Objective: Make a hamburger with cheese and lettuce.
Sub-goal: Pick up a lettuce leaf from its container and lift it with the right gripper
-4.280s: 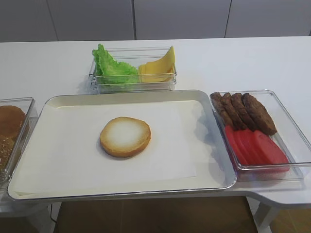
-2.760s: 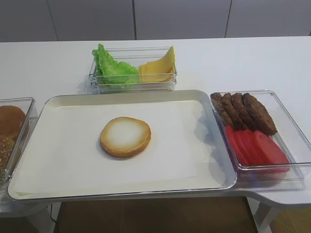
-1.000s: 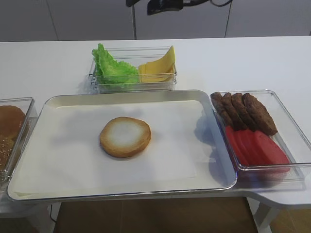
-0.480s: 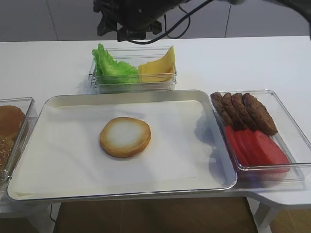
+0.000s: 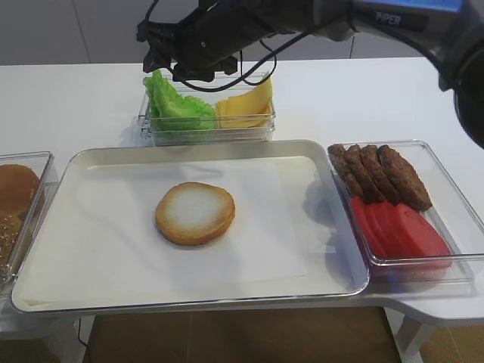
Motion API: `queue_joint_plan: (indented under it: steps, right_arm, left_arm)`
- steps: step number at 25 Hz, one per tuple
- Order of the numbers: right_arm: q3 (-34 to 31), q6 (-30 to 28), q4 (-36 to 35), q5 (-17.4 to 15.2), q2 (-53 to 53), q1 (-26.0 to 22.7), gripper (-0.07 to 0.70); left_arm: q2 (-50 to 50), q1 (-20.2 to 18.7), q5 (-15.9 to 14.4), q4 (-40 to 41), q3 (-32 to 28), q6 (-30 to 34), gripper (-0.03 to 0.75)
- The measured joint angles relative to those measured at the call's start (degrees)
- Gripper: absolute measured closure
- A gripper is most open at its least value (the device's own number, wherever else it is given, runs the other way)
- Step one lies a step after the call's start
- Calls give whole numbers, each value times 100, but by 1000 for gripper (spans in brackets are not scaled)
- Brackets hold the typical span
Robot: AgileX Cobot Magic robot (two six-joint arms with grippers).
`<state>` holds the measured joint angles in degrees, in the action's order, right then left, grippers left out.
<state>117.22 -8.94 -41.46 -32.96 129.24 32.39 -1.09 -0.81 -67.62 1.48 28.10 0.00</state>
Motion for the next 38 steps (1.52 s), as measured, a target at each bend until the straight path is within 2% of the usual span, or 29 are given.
queue_joint_plan:
  steps: [10,25,27,33,38]
  right_arm:
    - [0,-151,-166,122,198,0,232]
    - [8,-151,-177,136,328,0,235]
    - [8,-151,-177,136,328,0,260]
    - [8,-151,-177,136,328,0,418]
    - [8,-151,-177,171,316,0,467]
  left_arm:
    - [0,0,0,0,0,0,419]
    - [0,0,0,0,0,0,420]
    - [0,0,0,0,0,0,420]
    - [0,0,0,0,0,0,420]
    - [0,0,0,0,0,0,423]
